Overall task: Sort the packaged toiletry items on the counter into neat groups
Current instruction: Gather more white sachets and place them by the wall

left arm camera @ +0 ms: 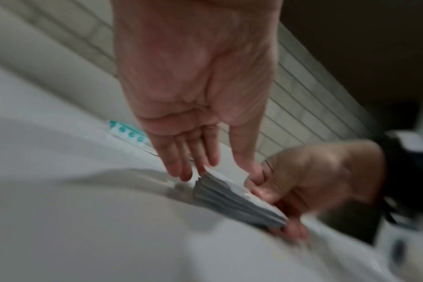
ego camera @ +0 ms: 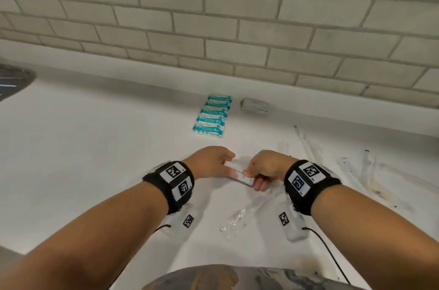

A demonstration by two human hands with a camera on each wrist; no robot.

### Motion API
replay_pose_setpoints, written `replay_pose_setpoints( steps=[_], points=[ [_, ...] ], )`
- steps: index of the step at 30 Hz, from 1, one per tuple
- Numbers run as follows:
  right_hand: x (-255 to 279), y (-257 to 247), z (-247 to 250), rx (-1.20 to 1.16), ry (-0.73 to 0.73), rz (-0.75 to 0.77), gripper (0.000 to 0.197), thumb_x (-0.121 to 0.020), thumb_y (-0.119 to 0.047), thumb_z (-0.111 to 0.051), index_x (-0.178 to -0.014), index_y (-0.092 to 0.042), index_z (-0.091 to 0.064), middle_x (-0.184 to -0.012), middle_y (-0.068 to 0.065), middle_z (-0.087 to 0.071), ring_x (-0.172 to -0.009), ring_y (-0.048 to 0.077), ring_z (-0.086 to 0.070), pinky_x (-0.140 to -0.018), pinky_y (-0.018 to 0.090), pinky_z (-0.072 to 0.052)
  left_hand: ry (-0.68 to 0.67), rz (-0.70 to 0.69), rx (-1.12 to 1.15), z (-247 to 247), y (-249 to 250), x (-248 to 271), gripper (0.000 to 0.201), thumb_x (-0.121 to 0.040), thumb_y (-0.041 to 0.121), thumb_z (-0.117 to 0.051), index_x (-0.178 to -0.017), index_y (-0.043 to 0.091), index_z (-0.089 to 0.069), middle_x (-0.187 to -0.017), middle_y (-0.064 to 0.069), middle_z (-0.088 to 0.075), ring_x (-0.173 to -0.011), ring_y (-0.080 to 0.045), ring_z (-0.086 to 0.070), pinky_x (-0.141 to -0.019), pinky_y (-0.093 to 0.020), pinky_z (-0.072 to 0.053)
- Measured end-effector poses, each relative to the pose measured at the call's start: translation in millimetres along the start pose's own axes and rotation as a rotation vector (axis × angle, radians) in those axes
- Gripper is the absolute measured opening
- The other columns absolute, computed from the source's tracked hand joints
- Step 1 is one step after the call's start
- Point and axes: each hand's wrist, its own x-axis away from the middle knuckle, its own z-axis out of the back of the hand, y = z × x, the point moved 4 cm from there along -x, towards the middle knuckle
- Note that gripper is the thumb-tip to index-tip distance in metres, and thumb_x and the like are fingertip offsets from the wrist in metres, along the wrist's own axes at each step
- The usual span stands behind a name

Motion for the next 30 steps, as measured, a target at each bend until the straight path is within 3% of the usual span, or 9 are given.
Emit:
replay_pose_setpoints(
  steps=[3, 6, 8, 11, 13, 17, 23, 27, 30],
  points=[
    [-6, -2, -3, 0.016, -0.007, -0.049, 0.020, -0.096, -0.016, -0.058, -0.084, 0.000, -0.057, -0.060, 0.012, -0.060, -0.049, 0.018, -0.055, -0.047, 0.025, -0.048, -0.101, -0.154, -0.458, -11, 4, -7, 0.067, -0.080, 0.043, -0.072, -0.140, 0.027, -0.048, -0.128, 0.003, -0.053, -0.120, -0.015, -0.047, -0.095, -0.023, -0.034],
    [-9, -5, -4, 0.112, 0.003, -0.078, 0.025, -0.095, -0.023, -0.059, -0.088, 0.001, -0.059, -0.070, 0.014, -0.060, -0.055, 0.021, -0.055, -0.052, 0.028, -0.049, -0.123, -0.204, -0.654, -15, 6, -15, 0.062, -0.086, 0.040, -0.064, -0.143, 0.026, -0.044, -0.127, -0.003, -0.053, -0.120, -0.020, -0.047, -0.095, -0.029, -0.035],
    [-8, -7, 0, 0.331, 0.101, -0.009, 0.034, -0.092, -0.032, -0.062, -0.095, 0.002, -0.063, -0.077, 0.013, -0.064, -0.061, 0.023, -0.059, -0.064, 0.034, -0.054, -0.117, -0.213, -0.679, -15, 8, -18, 0.060, -0.086, 0.040, -0.064, -0.141, 0.025, -0.046, -0.127, -0.004, -0.053, -0.120, -0.021, -0.047, -0.095, -0.030, -0.037],
    [8, -15, -1, 0.583, 0.295, 0.212, 0.042, -0.077, -0.042, -0.073, -0.104, -0.010, -0.065, -0.094, 0.003, -0.064, -0.087, 0.021, -0.062, -0.080, 0.034, -0.050, -0.106, -0.227, -0.651, -13, 11, -20, 0.054, -0.082, 0.037, -0.069, -0.132, 0.022, -0.057, -0.118, -0.006, -0.056, -0.111, -0.023, -0.052, -0.088, -0.032, -0.041],
    [16, -16, -10, 0.635, 0.315, 0.297, 0.043, -0.070, -0.038, -0.077, -0.104, -0.015, -0.065, -0.097, 0.001, -0.060, -0.087, 0.022, -0.062, -0.074, 0.032, -0.051, -0.100, -0.244, -0.643, -13, 12, -23, 0.046, -0.078, 0.034, -0.072, -0.122, 0.020, -0.064, -0.108, -0.008, -0.057, -0.102, -0.024, -0.056, -0.081, -0.034, -0.044],
    [10, -13, -14, 0.728, 0.379, 0.300, 0.039, -0.079, -0.028, -0.072, -0.112, -0.013, -0.059, -0.108, 0.006, -0.053, -0.094, 0.026, -0.060, -0.074, 0.032, -0.047, -0.114, -0.265, -0.682, -15, 15, -32, 0.039, -0.078, 0.034, -0.072, -0.113, 0.017, -0.068, -0.104, -0.010, -0.058, -0.095, -0.025, -0.058, -0.078, -0.035, -0.047],
    [-12, -19, 24, 0.739, 0.431, 0.295, 0.032, -0.082, -0.025, -0.068, -0.109, -0.009, -0.060, -0.108, 0.008, -0.052, -0.093, 0.026, -0.059, -0.070, 0.030, -0.043, -0.076, -0.288, -0.742, -8, 30, -72, 0.041, -0.080, 0.038, -0.067, -0.115, 0.019, -0.065, -0.105, -0.007, -0.057, -0.097, -0.024, -0.058, -0.071, -0.027, -0.040],
    [-37, -25, 62, 0.736, 0.459, 0.281, 0.034, -0.080, -0.026, -0.070, -0.109, -0.011, -0.062, -0.099, 0.004, -0.048, -0.084, 0.022, -0.055, -0.069, 0.029, -0.042, -0.053, -0.276, -0.746, 3, 47, -115, 0.045, -0.078, 0.036, -0.070, -0.117, 0.016, -0.062, -0.111, -0.006, -0.060, -0.102, -0.024, -0.058, -0.080, -0.032, -0.047],
    [-59, -32, 92, 0.743, 0.461, 0.278, 0.038, -0.080, -0.026, -0.070, -0.114, -0.012, -0.063, -0.099, 0.004, -0.048, -0.087, 0.022, -0.054, -0.070, 0.029, -0.040, -0.038, -0.262, -0.746, 11, 53, -150, 0.046, -0.077, 0.033, -0.071, -0.117, 0.014, -0.060, -0.112, -0.007, -0.060, -0.101, -0.026, -0.059, -0.078, -0.031, -0.045]
  ],
)
